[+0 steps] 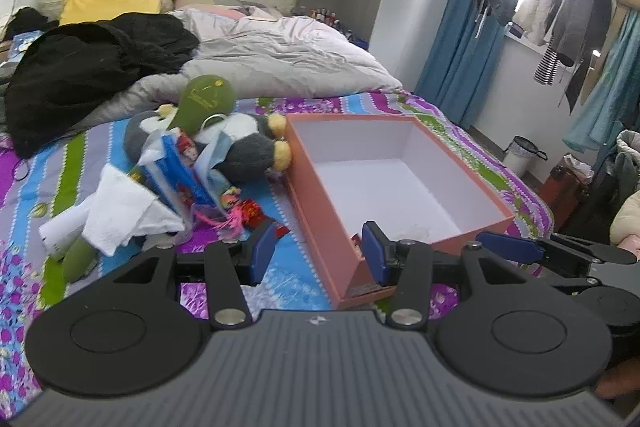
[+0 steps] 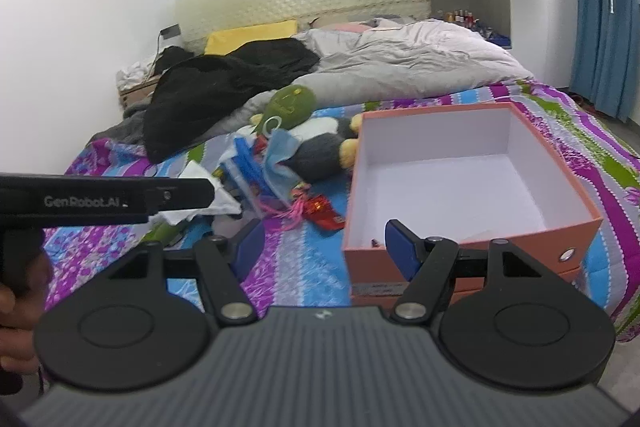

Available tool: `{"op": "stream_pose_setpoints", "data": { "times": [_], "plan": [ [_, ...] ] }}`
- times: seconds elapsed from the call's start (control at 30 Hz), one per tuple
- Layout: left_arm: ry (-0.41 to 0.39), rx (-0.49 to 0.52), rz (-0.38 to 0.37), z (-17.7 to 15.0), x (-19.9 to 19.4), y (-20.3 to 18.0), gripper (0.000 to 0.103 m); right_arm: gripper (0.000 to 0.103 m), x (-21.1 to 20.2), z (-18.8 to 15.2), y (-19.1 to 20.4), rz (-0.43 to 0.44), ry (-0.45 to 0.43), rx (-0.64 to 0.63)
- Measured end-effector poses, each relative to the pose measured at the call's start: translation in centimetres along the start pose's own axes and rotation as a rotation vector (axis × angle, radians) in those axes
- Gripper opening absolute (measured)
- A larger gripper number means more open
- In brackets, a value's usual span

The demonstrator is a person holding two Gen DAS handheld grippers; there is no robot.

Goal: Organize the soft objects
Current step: 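Withdraw both open tools from the box back toward the clutter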

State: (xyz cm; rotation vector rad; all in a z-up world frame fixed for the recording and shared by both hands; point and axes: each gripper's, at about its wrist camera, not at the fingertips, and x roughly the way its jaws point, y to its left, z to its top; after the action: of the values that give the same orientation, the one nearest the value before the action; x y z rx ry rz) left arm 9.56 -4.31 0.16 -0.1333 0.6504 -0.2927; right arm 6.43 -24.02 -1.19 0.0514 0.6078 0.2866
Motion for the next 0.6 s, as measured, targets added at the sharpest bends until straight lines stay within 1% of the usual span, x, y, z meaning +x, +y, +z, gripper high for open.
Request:
{"op": "stream_pose_setpoints", "data": {
  "times": [0.13,0.27,0.47,0.6],
  "plan": [
    [0.012,-0.019,0.025,-1.2,-0.6,1.2,0.054,0.069,0.1,-0.7,1.2,0.015,0.015,-0.013],
    [0.024,-0.062,0.042,-2.4,-1.1,2.8,0.054,0.069,0.7,-1.5,2.5,0.033,0.041,-0.027],
    [0.034,-0.109,0.076,-4.5,-2.4,4.8,0.054,0.069,1.1,-2.1,4.4,0.054,0.056,-0.058],
    [0.044,-0.142,0.110,-6.0,-3.1,6.1,0.054,0.069,1.6,-2.9,5.4,0.075,0.080,-0.062]
  ]
}}
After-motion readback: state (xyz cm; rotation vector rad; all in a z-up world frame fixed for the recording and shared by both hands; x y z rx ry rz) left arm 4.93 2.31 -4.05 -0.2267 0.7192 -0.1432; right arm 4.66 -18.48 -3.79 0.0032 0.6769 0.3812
